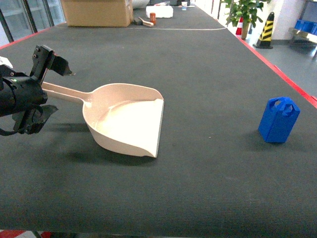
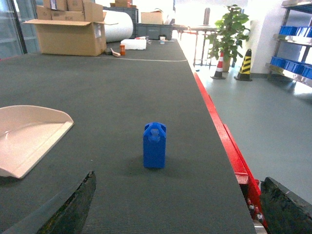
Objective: Place part in tray to right shelf
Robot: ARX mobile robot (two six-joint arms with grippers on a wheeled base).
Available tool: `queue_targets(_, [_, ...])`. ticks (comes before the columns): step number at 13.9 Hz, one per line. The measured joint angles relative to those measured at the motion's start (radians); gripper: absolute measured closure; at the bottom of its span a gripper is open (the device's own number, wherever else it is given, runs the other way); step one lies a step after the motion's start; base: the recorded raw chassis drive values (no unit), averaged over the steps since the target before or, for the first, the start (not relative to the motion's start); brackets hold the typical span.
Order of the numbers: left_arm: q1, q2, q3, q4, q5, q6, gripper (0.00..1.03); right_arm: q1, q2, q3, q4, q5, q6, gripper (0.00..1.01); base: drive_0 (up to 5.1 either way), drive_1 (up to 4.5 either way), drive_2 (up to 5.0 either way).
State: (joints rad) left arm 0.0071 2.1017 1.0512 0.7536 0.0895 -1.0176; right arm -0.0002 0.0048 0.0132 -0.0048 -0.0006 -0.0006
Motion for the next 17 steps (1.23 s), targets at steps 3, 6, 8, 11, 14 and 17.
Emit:
queue_targets(3, [0.02, 0.098, 0.116, -0.017, 0.013, -0.006, 0.09, 0.0, 0.0, 0.0, 0.0, 0.0, 0.0, 0.03, 0.0, 0.0, 0.0])
queue_targets(6, [0.051, 0.196, 0.188, 0.019, 0.047, -0.036, 0.46, 0.0, 0.0, 0.0, 0.0, 0.0, 0.0, 0.03, 0.0, 0.0, 0.0])
queue_targets(8, [0.058, 0.211, 0.177, 0.093, 0.077, -0.061, 0.69, 0.0, 0.0, 0.0, 0.0, 0.0, 0.0, 0.03, 0.0, 0.0, 0.0])
queue_targets(11, [0.013, 0.15, 0.127, 0.18, 0.113, -0.108, 0.84, 0.0, 0.0, 0.0, 0.0, 0.0, 0.0, 0.03, 0.0, 0.0, 0.0])
queue_targets(14, [-0.071, 0.093, 0.049, 0.237, 0.148, -0.134, 0.85, 0.0, 0.0, 0.0, 0.0, 0.0, 0.0, 0.03, 0.0, 0.0, 0.0])
queue_targets(17, [-0.197, 0.019, 0.011, 0.319, 0.183, -0.196, 0.85, 0.0, 0.0, 0.0, 0.0, 0.0, 0.0, 0.03, 0.0, 0.0, 0.0])
